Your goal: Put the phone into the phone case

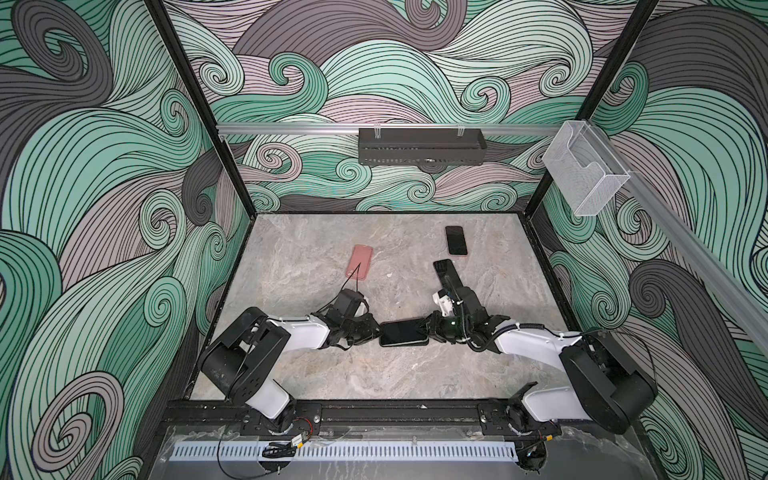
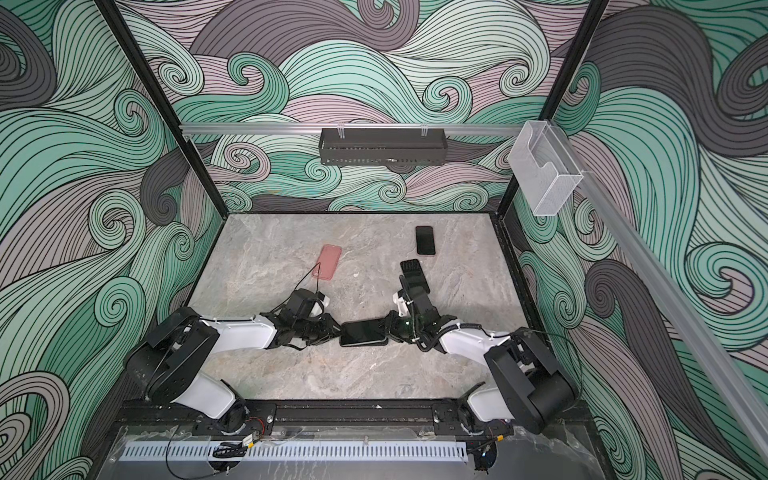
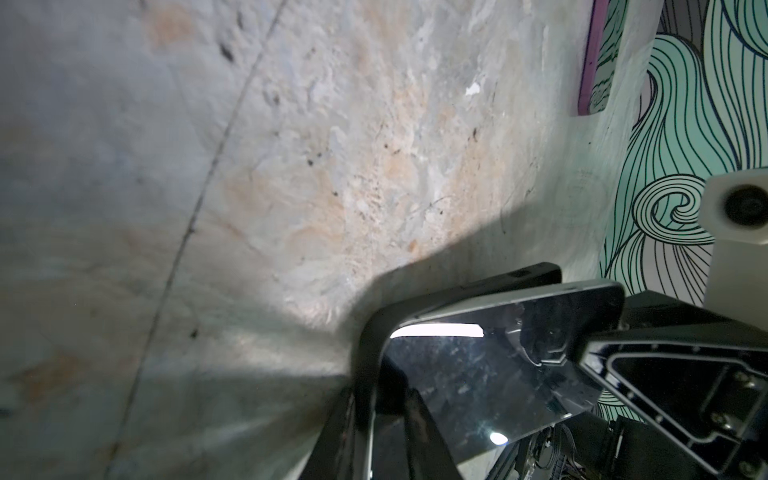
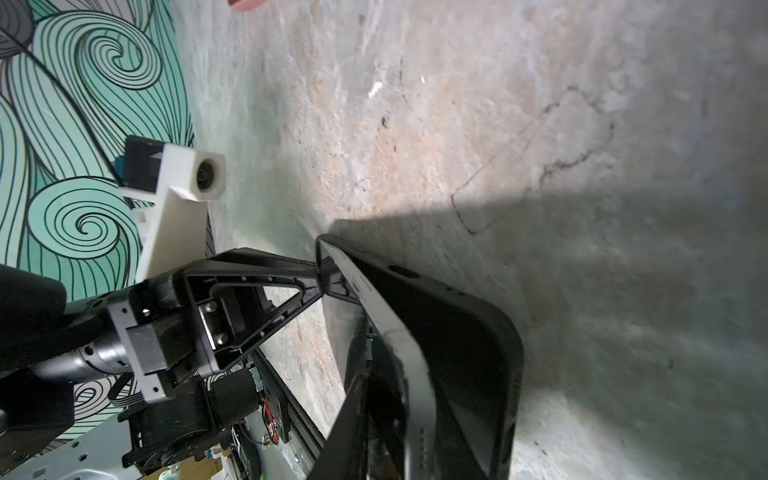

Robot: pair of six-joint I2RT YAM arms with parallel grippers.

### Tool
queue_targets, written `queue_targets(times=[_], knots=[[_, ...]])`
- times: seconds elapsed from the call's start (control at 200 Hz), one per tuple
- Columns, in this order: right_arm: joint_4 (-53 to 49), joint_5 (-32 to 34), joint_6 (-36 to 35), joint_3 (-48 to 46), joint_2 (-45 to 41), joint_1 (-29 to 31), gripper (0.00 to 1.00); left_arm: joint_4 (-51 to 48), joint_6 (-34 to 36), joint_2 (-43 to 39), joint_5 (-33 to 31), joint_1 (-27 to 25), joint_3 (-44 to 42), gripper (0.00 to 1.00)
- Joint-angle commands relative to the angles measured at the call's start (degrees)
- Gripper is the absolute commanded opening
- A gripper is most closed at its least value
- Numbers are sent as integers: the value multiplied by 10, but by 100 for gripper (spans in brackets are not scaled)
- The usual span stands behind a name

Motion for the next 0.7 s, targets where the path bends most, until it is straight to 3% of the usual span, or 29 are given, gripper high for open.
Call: queue_targets(times=[0.0, 0.375, 0.696], knots=[[-124, 14, -46, 18, 17, 16, 25, -3, 1, 17, 5, -7, -4, 22], [-180, 31, -82, 60, 31, 21, 32, -6, -3, 8, 6, -7, -17, 19], [-211, 39, -105, 92, 53, 28, 26, -29, 2, -23, 3, -7, -33, 17]])
